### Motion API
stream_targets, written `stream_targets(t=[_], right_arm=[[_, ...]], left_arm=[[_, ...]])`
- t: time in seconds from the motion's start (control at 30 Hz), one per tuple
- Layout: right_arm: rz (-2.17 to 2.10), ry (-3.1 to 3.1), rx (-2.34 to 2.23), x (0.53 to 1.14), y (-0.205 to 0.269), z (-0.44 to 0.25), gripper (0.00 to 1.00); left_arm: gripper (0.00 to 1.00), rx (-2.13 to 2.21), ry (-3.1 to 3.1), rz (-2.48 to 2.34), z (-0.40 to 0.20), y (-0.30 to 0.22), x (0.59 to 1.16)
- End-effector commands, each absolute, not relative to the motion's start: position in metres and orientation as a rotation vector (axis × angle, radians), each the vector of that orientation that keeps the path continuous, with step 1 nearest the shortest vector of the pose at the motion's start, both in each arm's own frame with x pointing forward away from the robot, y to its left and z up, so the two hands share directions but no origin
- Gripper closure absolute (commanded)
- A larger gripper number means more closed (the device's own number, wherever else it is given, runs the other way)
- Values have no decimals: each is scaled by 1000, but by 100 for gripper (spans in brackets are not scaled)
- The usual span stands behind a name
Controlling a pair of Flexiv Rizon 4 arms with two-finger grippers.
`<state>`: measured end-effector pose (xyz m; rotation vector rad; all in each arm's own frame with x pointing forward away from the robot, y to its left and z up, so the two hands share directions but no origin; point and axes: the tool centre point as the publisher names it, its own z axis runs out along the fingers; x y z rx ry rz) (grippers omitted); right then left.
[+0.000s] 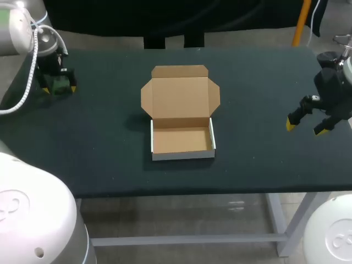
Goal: Assemble the packaging by folding the flat box into shape, placing the metal phone stand inside, and closing the box properly
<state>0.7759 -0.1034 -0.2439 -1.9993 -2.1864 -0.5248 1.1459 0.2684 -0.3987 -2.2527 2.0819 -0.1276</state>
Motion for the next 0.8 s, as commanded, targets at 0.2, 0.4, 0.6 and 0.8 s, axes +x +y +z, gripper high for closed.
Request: stream_targets(t=[0.2,0.4,0.6,0.8], right_arm=[[-519,-2186,-1999,775,-104,-242,0],[-519,-2186,-1999,775,-104,-242,0],[-519,-2186,-1999,775,-104,-242,0],[-519,-2186,-1999,775,-104,-242,0]], left_arm=[[0,-2252,2086,-113,-400,268,1157],[0,-2248,2087,-109,-401,268,1160],[3,-2250,2085,-110,-402,268,1163],[10,-2261,2078,-116,-402,269,1164]])
